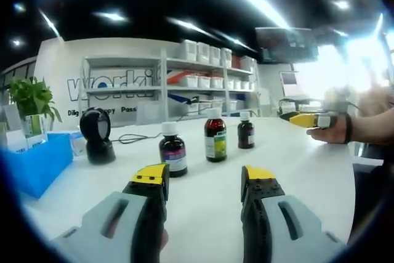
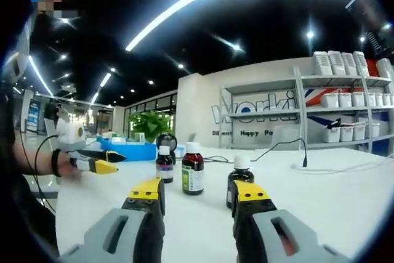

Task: Rotate the medicine bottle to make it face forward pick up the medicine bottle inspect the drug traceability code place the medicine on the table

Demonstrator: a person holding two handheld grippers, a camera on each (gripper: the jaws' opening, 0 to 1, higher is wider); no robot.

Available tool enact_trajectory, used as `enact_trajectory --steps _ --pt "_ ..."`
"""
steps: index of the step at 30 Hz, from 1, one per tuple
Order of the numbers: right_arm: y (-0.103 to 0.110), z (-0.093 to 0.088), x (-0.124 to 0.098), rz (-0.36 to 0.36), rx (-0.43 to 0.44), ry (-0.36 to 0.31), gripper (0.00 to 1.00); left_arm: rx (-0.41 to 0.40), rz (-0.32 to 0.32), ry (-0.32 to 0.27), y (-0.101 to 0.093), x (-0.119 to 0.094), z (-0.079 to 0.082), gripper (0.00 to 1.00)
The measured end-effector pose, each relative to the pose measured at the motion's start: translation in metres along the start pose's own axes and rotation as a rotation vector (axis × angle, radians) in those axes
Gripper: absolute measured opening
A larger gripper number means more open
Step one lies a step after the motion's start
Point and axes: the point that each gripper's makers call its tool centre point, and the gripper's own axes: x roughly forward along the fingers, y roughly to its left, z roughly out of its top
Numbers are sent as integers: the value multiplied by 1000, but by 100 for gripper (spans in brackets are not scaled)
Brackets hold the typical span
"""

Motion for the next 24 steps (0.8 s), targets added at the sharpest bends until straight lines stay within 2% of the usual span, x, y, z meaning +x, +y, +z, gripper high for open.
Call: enact_trajectory --steps 9,15,19,24 --pt "1 -1 0 3 3 6 38 5 -5 3 0 0 -1 37" --pt "6 -2 2 33 17 17 38 10 1 7 1 0 -2 37" --pt "18 -1 7 65 -44 42 27 8 -1 8 1 0 -2 37" --pt "27 15 17 94 -11 28 36 8 -7 3 -1 0 -1 37"
